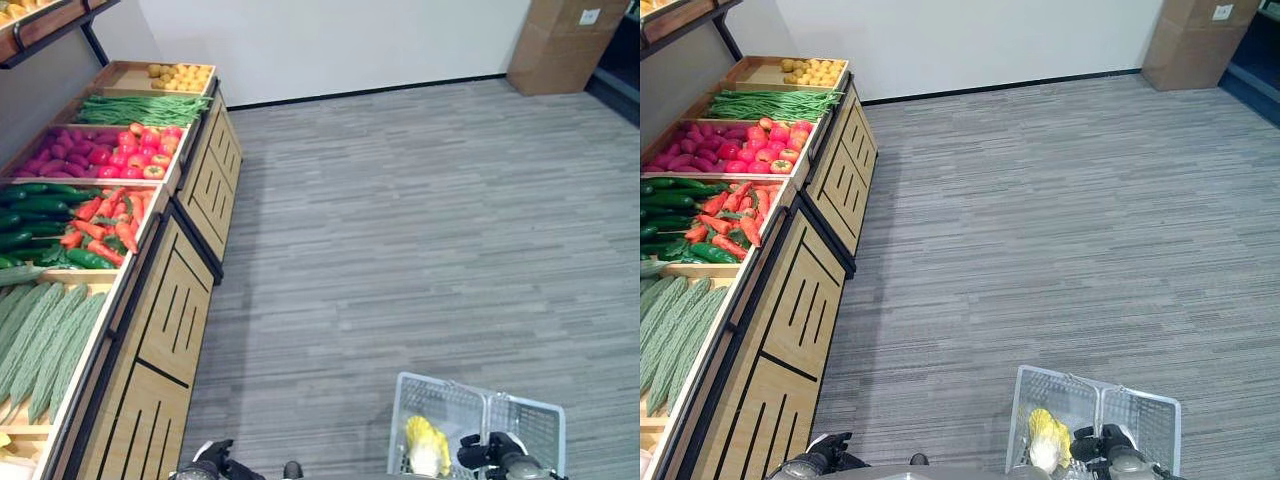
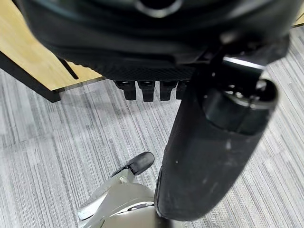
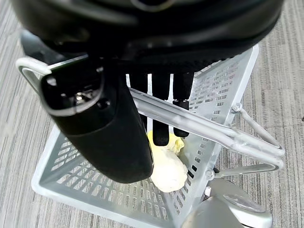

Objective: Get the vegetables into the basket

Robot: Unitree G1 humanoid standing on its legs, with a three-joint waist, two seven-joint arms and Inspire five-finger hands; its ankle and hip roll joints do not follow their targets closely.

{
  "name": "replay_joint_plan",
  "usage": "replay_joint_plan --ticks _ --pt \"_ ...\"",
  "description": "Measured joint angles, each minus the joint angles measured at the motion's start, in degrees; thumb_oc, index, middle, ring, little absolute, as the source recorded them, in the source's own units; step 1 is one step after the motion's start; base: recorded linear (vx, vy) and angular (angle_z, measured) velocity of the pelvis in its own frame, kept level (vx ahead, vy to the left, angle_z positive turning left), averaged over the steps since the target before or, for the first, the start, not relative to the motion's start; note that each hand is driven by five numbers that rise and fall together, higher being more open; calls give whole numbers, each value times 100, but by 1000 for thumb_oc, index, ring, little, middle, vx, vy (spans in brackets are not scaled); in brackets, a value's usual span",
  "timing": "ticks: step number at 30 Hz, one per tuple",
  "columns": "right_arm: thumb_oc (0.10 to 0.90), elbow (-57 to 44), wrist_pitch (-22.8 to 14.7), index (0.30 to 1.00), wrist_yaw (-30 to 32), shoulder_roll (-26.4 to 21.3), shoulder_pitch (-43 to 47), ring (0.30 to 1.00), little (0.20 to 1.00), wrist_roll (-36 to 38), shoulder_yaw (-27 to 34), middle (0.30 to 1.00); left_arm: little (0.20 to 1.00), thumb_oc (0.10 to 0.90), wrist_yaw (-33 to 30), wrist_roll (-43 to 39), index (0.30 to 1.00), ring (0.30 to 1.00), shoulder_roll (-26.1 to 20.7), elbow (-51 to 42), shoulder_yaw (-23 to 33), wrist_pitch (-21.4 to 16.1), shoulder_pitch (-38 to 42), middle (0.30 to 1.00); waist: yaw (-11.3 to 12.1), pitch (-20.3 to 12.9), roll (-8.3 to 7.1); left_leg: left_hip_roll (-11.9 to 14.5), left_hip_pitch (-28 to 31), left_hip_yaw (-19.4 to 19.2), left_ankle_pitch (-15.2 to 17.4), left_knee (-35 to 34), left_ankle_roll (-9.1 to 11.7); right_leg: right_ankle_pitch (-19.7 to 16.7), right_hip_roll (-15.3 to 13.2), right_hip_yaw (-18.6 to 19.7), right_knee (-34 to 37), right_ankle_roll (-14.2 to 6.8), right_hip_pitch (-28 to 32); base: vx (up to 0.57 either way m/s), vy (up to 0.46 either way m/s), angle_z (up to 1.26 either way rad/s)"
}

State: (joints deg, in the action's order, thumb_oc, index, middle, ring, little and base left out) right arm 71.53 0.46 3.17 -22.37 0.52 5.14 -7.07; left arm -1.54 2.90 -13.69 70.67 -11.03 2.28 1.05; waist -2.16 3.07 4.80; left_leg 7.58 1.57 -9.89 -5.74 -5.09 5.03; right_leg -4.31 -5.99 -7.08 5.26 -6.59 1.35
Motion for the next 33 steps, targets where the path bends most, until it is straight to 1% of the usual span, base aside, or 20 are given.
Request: replay_joint_plan --ticks 6,11,14,16,17,19,20,21,22,23,24,25,26,27,28,29,30,31,32,33 --pt "400 114 3 300 -39 37 2 300 300 -1 -26 300 1000 900 -30 -1 1000 1000 41 -10 -12 5 14 1000 18 -2 -2 -5 26 30 3 0 2 1 2 -27 0 9 46 5 -2 2" --pt "400 124 17 300 -68 64 47 300 300 -33 -230 300 1000 900 -36 -15 1000 1000 58 -34 -32 -6 30 1000 150 -18 -24 -20 23 134 28 -1 25 15 -7 -130 -7 18 113 20 32 11" --pt "400 151 49 300 -93 90 108 300 300 -30 -225 300 1000 900 -18 -70 1000 1000 14 2 -2 -10 49 1000 248 -16 -126 -126 -90 143 66 21 29 30 -93 -154 -32 1 33 52 155 4" --pt "400 154 49 300 -93 110 127 300 300 -28 -222 300 1000 900 -5 -70 1000 1000 -33 77 -3 -20 138 1000 271 32 -205 -231 -189 151 162 134 -47 43 -207 -155 -54 -44 -28 66 176 3" --pt "400 129 47 300 -93 139 160 300 300 -30 -224 300 1000 900 8 -67 1000 1000 -55 117 -7 -13 184 1000 265 63 -269 -297 -147 131 142 17 -103 45 -271 -124 -77 -86 -56 55 169 -3" --pt "400 116 47 300 -92 193 204 300 300 -41 -224 300 1000 900 11 -67 1000 1000 -114 112 -2 -14 195 1000 270 133 -380 -396 -117 113 154 1 -156 28 -354 -74 -74 -119 -56 44 131 -9" --pt "400 114 46 300 -90 238 246 300 300 -86 -224 300 1000 900 12 -66 1000 1000 -164 82 -3 -14 218 1000 270 185 -465 -458 -112 88 177 1 -188 26 -408 -54 -73 -129 -68 35 144 -10" --pt "400 115 46 300 -90 261 274 300 300 -89 -223 300 1000 900 11 -66 1000 1000 -181 79 -3 -14 238 1000 271 199 -487 -472 -114 71 190 1 -206 25 -430 -42 -74 -134 -79 30 162 -16" --pt "400 101 46 300 -85 366 363 300 300 -96 -203 300 1000 900 4 -66 1000 1000 -257 76 -17 -14 268 1000 284 256 -586 -525 -119 -28 218 1 -257 33 -502 -22 -151 -197 -163 42 219 -16" --pt "400 89 46 300 -78 393 384 300 300 -96 -185 300 1000 900 4 -66 1000 1000 -270 77 -19 -14 275 1000 282 273 -613 -539 -121 -35 225 1 -268 45 -517 -16 -195 -213 -195 24 176 -19" --pt "400 67 43 300 -74 424 403 300 300 -95 -175 300 1000 900 4 -66 1000 1000 -284 77 -13 -14 300 1000 282 292 -645 -591 -127 -46 243 2 -291 48 -532 -19 -293 -217 -267 29 184 -14" --pt "400 67 33 300 -68 422 432 300 300 -94 -167 300 1000 900 16 -58 1000 1000 -281 101 -32 -8 333 1000 275 309 -631 -599 -119 -76 292 -8 -341 40 -546 2 -572 -226 -417 46 158 -19" --pt "400 57 15 300 -47 386 497 300 300 -81 -97 300 1000 900 29 -46 1000 1000 -251 119 -70 -4 351 1000 240 359 -552 -572 -87 -109 327 -28 -414 40 -552 47 -1060 -226 -658 98 117 -19" --pt "400 16 -12 300 -33 326 570 300 300 -69 4 300 1000 900 37 1 1000 1000 -225 134 -77 -2 357 1000 172 413 -491 -555 -35 -121 391 -29 -523 48 -609 64 -1700 -231 -961 152 56 -18" --pt "400 -91 -22 300 -19 271 603 300 300 -9 28 300 1000 900 35 46 1000 1000 -220 144 -117 -2 408 1000 126 474 -475 -557 47 -119 443 -42 -611 231 -702 34 -2330 -354 -1307 195 10 -18" --pt "400 -216 -51 300 -2 261 609 300 300 39 41 300 1000 900 26 55 1000 1000 -243 162 -183 4 427 1000 99 531 -503 -631 98 -147 488 -40 -650 317 -786 8 -2520 -405 -1522 301 -58 -7" --pt "400 -315 -84 300 -4 271 621 300 300 31 -23 300 1000 900 21 59 1000 1000 -311 209 -188 33 497 1000 24 553 -650 -736 94 -108 530 -32 -689 301 -770 54 -1810 -409 -1682 409 -99 34" --pt "400 -329 -98 300 33 366 652 300 300 36 -36 300 1000 900 17 75 1000 1000 -360 410 -184 48 689 1000 -59 629 -739 -746 89 78 541 -13 -702 80 -613 174 -678 -405 -1752 409 -112 56" --pt "400 -327 -98 300 67 398 648 300 300 39 6 300 1000 900 12 89 1000 1000 -354 452 -171 47 697 1000 -97 639 -783 -749 144 165 585 -15 -694 -107 -554 175 -290 -408 -1772 304 -82 66" --pt "400 -334 -98 300 73 402 652 300 300 39 1 300 1000 900 5 102 1000 1000 -339 461 -157 48 651 1000 -150 641 -809 -744 222 266 638 -15 -668 -245 -490 122 -97 -390 -1775 173 -70 79"
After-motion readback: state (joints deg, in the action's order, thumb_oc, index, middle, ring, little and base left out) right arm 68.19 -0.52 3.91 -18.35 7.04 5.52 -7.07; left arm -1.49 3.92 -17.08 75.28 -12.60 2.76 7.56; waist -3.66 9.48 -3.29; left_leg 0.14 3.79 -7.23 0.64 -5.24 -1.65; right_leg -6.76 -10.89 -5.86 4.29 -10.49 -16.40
